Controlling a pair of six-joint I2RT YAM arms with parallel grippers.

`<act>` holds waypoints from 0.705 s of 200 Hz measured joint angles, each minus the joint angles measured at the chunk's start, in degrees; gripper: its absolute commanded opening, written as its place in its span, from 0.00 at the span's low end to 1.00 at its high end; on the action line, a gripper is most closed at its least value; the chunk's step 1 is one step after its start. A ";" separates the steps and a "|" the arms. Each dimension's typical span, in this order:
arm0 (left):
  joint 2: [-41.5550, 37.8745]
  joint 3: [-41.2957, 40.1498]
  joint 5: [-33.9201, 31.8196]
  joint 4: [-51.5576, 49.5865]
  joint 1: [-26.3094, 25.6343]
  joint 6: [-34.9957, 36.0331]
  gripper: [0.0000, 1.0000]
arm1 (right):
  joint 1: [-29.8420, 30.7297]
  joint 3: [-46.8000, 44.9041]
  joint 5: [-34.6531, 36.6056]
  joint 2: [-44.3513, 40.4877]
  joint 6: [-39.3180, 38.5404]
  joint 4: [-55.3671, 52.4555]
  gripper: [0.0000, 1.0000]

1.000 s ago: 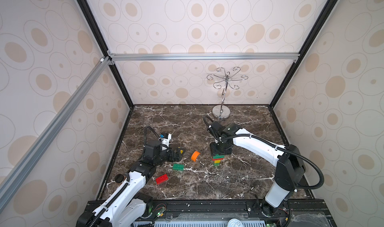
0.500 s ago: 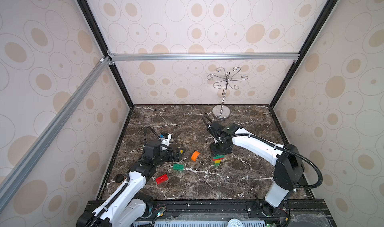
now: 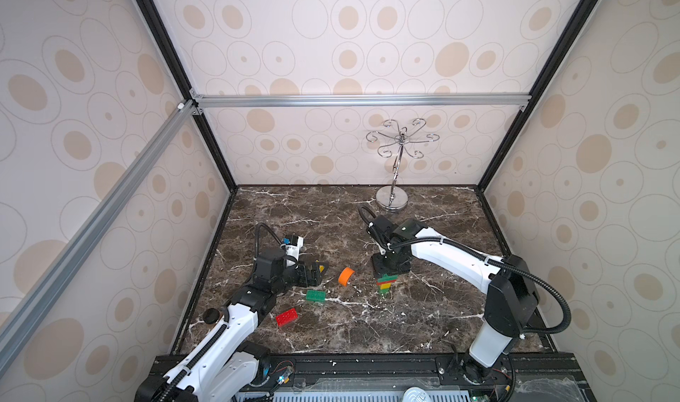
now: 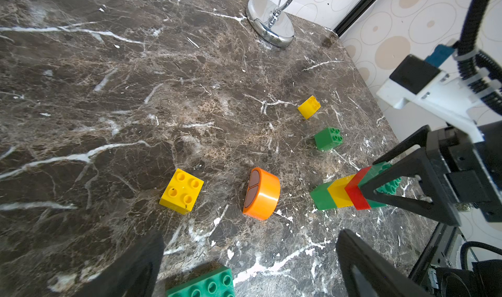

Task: Assemble an ice cream with lego
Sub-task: Assemble the lego brick with the lego brick.

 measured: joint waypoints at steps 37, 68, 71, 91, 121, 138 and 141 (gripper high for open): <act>-0.13 0.00 -0.09 -0.02 0.00 0.00 1.00 | 0.00 -0.04 -0.20 0.07 2.05 0.13 0.46; -0.37 0.00 -0.22 -0.02 0.00 0.00 1.00 | 0.00 -0.07 -0.15 -0.07 4.57 0.24 0.48; -0.37 0.00 -0.22 -0.02 0.00 0.00 1.00 | 0.00 -0.07 -0.15 -0.07 4.72 0.26 0.49; -0.37 0.00 -0.26 -0.02 0.00 0.00 1.00 | 0.00 -0.07 -0.13 -0.07 5.81 0.33 0.51; -0.83 0.00 -0.68 -0.09 0.00 0.00 1.00 | 0.00 -0.20 -0.11 -0.31 6.71 0.50 0.53; -1.31 0.00 -1.01 -0.07 0.00 0.00 1.00 | 0.02 -0.42 -0.04 -0.55 7.06 0.76 0.54; -1.36 0.00 -1.07 -0.07 0.00 0.00 1.00 | 0.02 -0.46 -0.04 -0.59 7.13 0.81 0.55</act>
